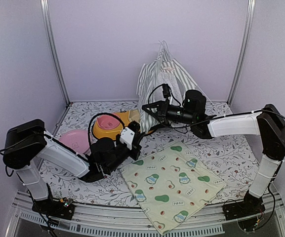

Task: Set up the pet tent
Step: Insert the tent pole into the pole socket of the pet tent.

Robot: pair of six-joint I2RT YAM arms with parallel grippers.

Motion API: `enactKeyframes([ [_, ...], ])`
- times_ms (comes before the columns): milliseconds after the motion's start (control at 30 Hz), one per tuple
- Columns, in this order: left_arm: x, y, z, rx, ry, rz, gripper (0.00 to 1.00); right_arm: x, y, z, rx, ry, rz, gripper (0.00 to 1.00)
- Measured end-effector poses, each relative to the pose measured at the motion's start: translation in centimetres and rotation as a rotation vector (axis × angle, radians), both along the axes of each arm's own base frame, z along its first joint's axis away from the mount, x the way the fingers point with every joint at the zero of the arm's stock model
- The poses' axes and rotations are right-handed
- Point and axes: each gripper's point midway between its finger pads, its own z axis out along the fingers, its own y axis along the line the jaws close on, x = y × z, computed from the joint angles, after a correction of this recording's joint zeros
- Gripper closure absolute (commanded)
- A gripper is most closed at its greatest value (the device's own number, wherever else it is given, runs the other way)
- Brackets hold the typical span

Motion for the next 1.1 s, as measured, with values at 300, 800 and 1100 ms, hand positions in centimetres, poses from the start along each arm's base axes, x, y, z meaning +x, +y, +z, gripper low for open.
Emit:
enactKeyframes([
  [300,0.02,-0.02,0.07,0.001,-0.003,0.002,1.00,0.06,0.06,0.07,0.004,0.005,-0.011,1.00],
  [800,0.10,-0.26,0.51,-0.008,-0.007,0.001,1.00,0.14,-0.30,0.63,0.016,0.008,-0.032,1.00],
  [1100,0.03,-0.31,0.36,-0.002,-0.004,-0.001,1.00,-0.01,-0.49,0.42,0.022,0.016,-0.033,1.00],
])
